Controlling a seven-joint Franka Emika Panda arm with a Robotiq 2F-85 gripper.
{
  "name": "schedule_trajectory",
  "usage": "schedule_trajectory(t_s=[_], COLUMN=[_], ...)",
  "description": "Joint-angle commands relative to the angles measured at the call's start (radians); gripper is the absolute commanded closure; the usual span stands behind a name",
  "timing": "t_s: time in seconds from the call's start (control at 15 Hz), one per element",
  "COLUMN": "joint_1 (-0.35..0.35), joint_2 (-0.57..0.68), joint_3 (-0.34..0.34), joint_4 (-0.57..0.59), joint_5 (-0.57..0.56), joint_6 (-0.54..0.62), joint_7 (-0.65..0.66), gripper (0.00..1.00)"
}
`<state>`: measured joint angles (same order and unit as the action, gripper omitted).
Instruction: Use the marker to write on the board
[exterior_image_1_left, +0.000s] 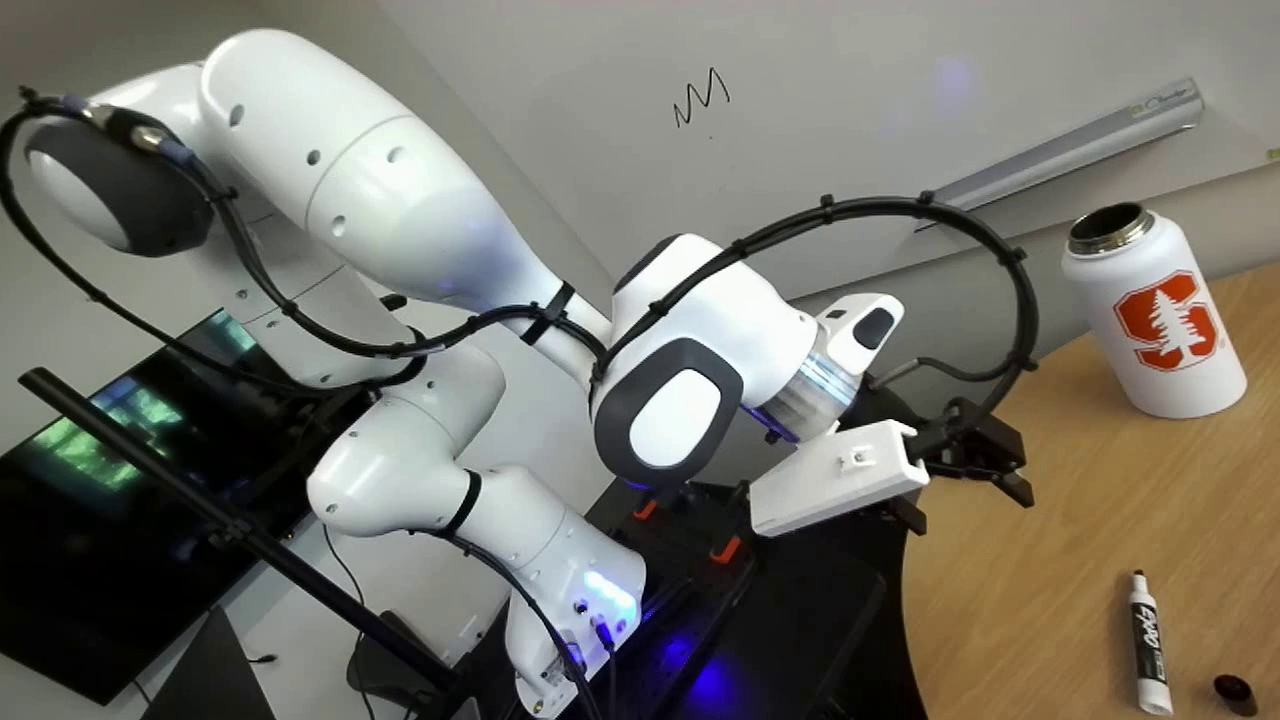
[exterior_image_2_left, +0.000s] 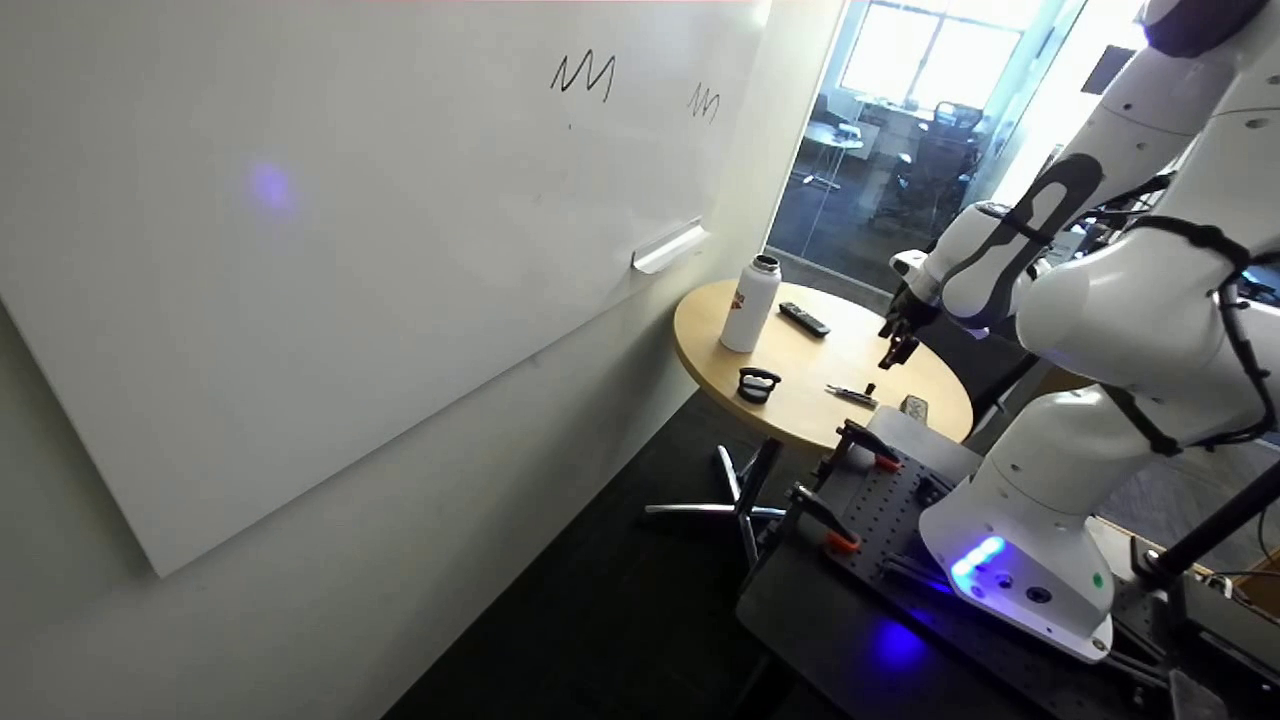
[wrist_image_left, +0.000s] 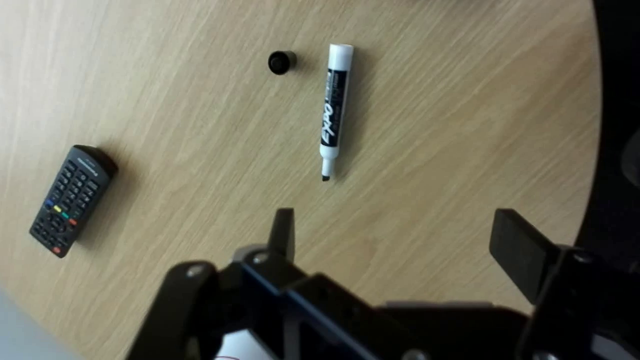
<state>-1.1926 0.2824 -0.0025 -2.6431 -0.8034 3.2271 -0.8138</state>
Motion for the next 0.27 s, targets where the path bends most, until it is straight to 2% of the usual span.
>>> schedule_trajectory(t_s=[0.0,0.2], joint_1=[-0.187,-0.324], joint_2=[-0.069,-0.057], joint_3=[0.222,0.400], joint_4=[-0.057,-0.046], joint_5=[0.075,0.169], joint_6=[-0.080,-0.125], joint_7=[-0.043,-0.090], gripper=[0.00,0.00])
